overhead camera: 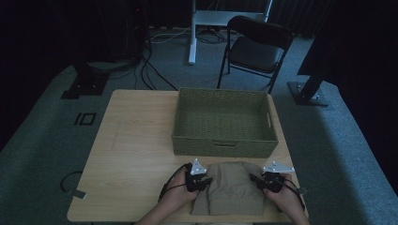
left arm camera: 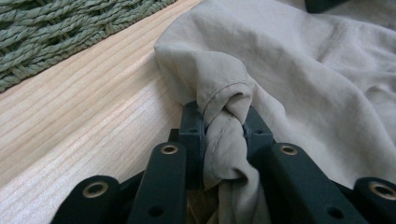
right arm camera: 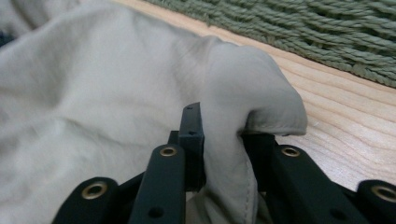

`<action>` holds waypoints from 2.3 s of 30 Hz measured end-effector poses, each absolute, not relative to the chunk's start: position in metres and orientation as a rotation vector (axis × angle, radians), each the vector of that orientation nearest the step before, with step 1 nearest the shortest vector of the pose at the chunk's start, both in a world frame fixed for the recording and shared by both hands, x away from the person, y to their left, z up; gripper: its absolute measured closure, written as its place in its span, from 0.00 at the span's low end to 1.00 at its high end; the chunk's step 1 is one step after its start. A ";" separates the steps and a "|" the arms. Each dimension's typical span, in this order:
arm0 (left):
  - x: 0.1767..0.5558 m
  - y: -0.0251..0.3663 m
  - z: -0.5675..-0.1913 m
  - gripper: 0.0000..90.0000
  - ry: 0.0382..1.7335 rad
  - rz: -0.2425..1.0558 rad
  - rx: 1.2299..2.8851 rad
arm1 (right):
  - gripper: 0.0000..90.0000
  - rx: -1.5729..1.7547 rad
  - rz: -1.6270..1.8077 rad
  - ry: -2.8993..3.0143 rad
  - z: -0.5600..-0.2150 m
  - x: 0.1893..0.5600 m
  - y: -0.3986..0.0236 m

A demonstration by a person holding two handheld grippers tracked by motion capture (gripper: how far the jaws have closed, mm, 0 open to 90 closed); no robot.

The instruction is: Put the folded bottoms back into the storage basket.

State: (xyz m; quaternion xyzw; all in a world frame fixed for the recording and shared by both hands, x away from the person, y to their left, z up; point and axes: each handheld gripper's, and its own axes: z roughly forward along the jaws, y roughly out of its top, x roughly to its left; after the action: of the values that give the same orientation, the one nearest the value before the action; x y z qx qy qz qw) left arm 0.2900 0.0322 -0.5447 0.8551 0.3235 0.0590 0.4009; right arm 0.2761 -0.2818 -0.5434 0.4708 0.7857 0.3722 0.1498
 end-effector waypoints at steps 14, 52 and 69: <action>0.295 0.042 -0.511 0.86 0.815 0.192 2.108 | 0.86 1.347 1.256 2.204 -0.507 0.280 -0.279; 0.354 0.052 -0.391 0.86 0.724 0.354 2.035 | 0.86 1.205 1.457 2.051 -0.397 0.333 -0.276; 0.394 0.055 -0.353 0.86 0.750 0.382 1.963 | 0.86 1.226 1.497 1.999 -0.362 0.382 -0.277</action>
State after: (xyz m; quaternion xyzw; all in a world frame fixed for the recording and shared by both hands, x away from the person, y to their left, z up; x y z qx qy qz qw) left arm 0.3938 0.0547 -0.3531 0.8053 0.3077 0.1567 0.4818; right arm 0.3815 -0.2771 -0.3616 0.4337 0.7069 0.5294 0.1789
